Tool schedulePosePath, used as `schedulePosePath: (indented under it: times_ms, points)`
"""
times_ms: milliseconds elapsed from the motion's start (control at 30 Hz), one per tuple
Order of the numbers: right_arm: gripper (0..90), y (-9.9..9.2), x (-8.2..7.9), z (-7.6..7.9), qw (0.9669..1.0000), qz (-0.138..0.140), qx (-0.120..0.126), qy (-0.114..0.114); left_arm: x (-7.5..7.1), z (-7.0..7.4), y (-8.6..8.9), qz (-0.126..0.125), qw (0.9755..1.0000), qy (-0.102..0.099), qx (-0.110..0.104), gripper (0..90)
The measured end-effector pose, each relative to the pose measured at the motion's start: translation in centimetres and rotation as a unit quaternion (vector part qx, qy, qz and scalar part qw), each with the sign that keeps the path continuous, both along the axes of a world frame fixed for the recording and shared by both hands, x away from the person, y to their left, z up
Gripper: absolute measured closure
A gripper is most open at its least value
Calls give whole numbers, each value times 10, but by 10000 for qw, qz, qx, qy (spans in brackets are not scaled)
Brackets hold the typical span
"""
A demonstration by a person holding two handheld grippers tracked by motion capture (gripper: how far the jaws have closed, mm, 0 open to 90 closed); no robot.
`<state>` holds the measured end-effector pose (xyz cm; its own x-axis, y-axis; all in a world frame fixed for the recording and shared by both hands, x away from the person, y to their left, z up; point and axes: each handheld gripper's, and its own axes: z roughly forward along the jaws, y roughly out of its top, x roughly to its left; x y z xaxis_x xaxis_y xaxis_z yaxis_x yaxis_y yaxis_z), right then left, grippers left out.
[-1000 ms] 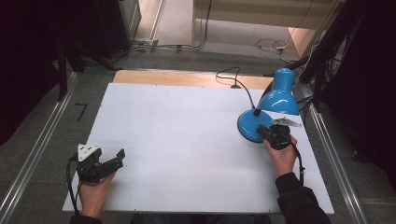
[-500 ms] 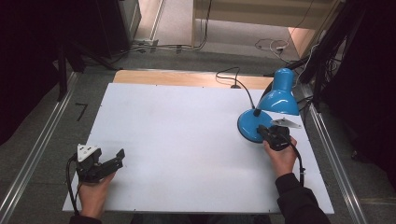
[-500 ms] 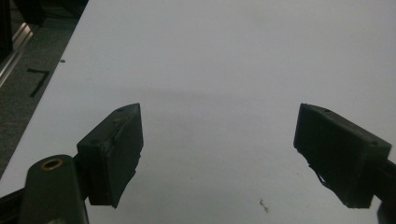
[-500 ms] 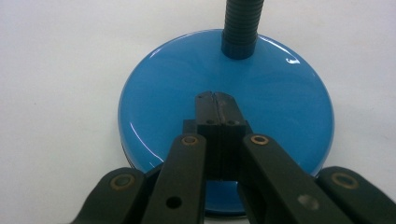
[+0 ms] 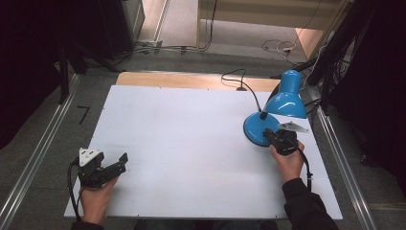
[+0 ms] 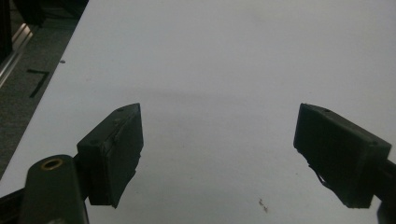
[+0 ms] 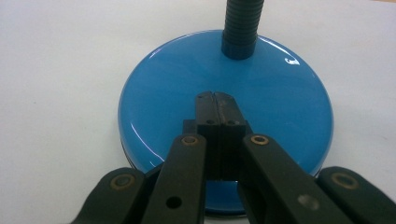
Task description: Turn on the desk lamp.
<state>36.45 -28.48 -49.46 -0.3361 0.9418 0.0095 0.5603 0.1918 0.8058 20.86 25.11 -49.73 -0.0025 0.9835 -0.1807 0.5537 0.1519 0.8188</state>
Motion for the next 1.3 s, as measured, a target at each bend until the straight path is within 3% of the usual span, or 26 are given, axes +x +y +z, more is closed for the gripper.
schedulePosePath:
  times_ms: [600, 800, 900, 1000, 1100, 1300]
  points:
    - [882, 3, -9, -3, 9991, 60, -359, -220, -1, 1, 0, -9, 10000, -13, -10, 164]
    - [877, 1, -8, -2, 9998, 28, -169, -114, -1, 1, 0, -8, 10000, -22, -24, 165]
    - [844, -2, -7, -1, 10000, 29, 14, -30, 0, 0, 0, -2, 10000, -20, -26, 165]
    - [807, -4, -8, 3, 9998, 25, 147, -88, 0, 0, 0, -10, 10000, -6, -17, 165]
    - [701, -6, -8, 6, 9993, 27, 351, -88, 0, 0, -1, -15, 10000, -10, -19, 165]
    - [512, -8, -9, 11, 9987, 86, 498, -69, 0, 1, 0, -12, 10000, -12, -22, 165]
